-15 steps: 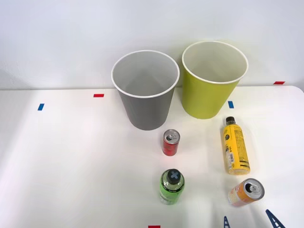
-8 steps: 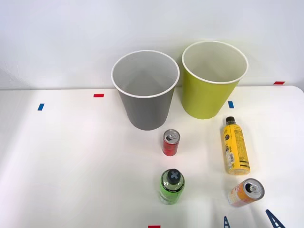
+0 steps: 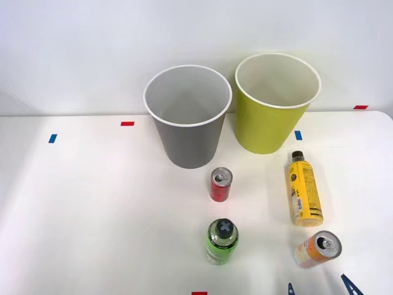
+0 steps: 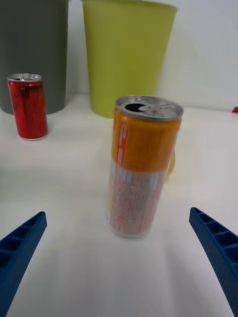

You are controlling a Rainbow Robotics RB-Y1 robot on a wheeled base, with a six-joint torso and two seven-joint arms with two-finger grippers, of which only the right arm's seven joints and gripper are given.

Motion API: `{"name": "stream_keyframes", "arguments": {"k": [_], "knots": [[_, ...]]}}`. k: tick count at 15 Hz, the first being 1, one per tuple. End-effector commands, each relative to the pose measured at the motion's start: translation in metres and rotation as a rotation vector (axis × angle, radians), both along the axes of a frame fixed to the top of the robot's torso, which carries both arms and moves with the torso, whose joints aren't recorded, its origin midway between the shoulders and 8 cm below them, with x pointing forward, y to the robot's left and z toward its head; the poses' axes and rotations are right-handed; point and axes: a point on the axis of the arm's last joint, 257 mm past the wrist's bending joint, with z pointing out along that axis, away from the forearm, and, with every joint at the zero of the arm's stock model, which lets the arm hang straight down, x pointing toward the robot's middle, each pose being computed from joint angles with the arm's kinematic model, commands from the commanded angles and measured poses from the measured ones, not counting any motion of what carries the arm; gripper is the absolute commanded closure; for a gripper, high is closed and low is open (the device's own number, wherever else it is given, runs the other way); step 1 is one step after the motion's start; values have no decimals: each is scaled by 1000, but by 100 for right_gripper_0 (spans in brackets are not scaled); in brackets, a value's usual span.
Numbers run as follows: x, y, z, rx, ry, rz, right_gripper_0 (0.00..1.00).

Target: Put cans in the gray bin, plastic bottles in the light green bin

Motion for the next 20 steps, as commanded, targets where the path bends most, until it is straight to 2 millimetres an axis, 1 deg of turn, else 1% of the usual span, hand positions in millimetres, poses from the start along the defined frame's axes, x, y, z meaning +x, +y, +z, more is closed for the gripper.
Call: {"name": "stream_keyframes", "arguments": {"k": [1,5,10,13,18,20], "knots": [[1,-4,7,25,-30,-8,0],[8,-14,12,104,-50,-48,0],[24,-7,27,140,-104,8,0],[30,-10,34,129,-126,36,0],[36,-11,37,136,-137,39,0],[40,-7,39,152,-143,42,0]]}}
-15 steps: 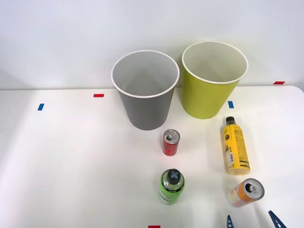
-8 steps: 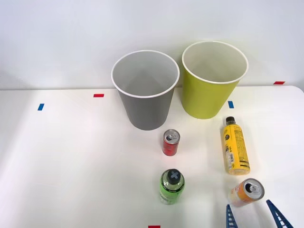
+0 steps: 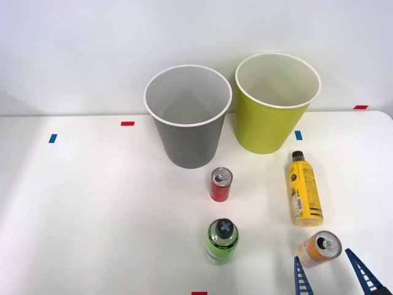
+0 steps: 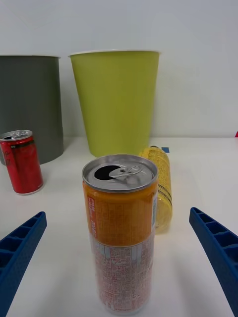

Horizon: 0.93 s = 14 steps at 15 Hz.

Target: Put cans in the gray bin, plastic bottles in the light green bin

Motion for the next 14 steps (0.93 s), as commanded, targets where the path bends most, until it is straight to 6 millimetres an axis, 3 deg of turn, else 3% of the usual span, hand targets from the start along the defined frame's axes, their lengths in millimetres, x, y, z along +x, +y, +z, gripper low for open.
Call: {"name": "stream_keyframes", "arguments": {"k": [1,14], "knots": [[6,5,3,14,-10,4,0],[25,0,4,-41,-16,6,0]]}}
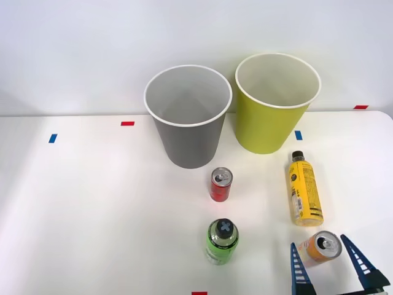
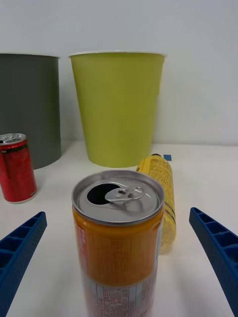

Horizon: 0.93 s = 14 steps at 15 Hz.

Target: Put cans in the gray bin, plastic bottles in the light green bin

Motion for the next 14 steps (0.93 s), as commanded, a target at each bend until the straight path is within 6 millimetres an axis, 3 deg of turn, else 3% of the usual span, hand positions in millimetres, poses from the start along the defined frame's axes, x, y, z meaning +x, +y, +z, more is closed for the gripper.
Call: {"name": "stream_keyframes", "arguments": {"k": [1,6,7,8,9,14], "knots": [[0,-1,-1,-13,2,-1,0],[3,0,0,-25,0,-2,0],[3,0,0,-30,-1,0,40],[4,0,0,-29,-2,0,86],[3,-1,0,-29,-1,-1,99],[5,0,1,-25,-6,0,100]]}}
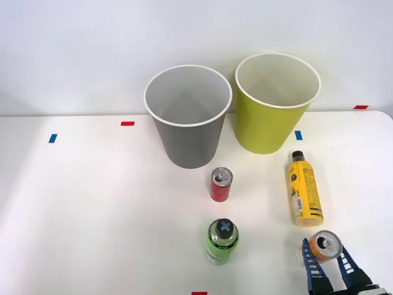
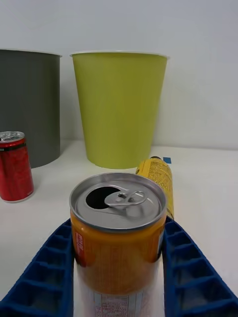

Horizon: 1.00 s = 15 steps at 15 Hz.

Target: Put cans in the gray bin, plastic bottles in the light green bin

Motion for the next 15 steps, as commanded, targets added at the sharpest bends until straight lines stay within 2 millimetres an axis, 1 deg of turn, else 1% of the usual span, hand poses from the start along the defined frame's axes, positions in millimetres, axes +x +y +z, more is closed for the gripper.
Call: {"name": "stream_keyframes", "arguments": {"k": [1,5,7,9,11,14,15], "knots": [[0,0,0,4,1,0,100],[-3,-2,-1,12,6,-5,100],[-7,-4,7,9,-7,-7,100],[-7,-1,19,20,2,10,100],[0,5,35,28,18,30,100],[22,17,65,41,44,52,100],[29,21,79,47,45,61,100]]}}
